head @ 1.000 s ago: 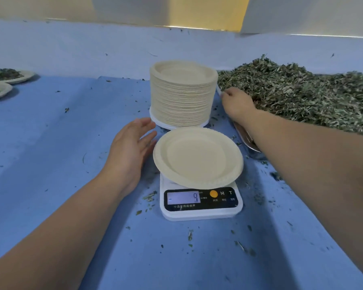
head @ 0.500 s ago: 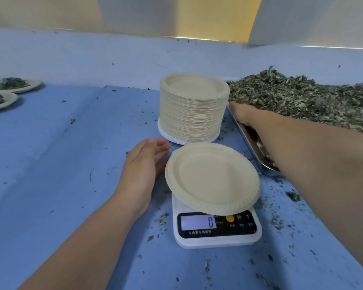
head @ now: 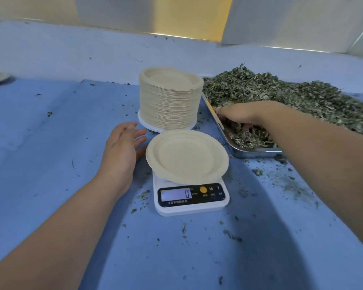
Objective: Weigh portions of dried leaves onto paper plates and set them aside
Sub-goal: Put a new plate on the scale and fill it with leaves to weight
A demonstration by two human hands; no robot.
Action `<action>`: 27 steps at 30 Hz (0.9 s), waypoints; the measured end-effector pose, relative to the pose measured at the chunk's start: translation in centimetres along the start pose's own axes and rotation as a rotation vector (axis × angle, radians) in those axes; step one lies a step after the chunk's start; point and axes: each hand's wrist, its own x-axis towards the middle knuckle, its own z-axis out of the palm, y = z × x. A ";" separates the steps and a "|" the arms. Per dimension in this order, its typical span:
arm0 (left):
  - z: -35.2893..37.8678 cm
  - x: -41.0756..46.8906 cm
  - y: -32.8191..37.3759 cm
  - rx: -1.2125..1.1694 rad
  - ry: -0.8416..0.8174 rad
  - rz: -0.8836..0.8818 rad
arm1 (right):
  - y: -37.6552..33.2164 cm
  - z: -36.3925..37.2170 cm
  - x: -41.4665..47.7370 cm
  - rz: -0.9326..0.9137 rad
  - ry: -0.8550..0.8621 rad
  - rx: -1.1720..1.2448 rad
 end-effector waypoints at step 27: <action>-0.1 0.1 -0.1 0.035 0.016 0.019 | 2.1 3.3 -2.9 -0.250 0.527 -0.201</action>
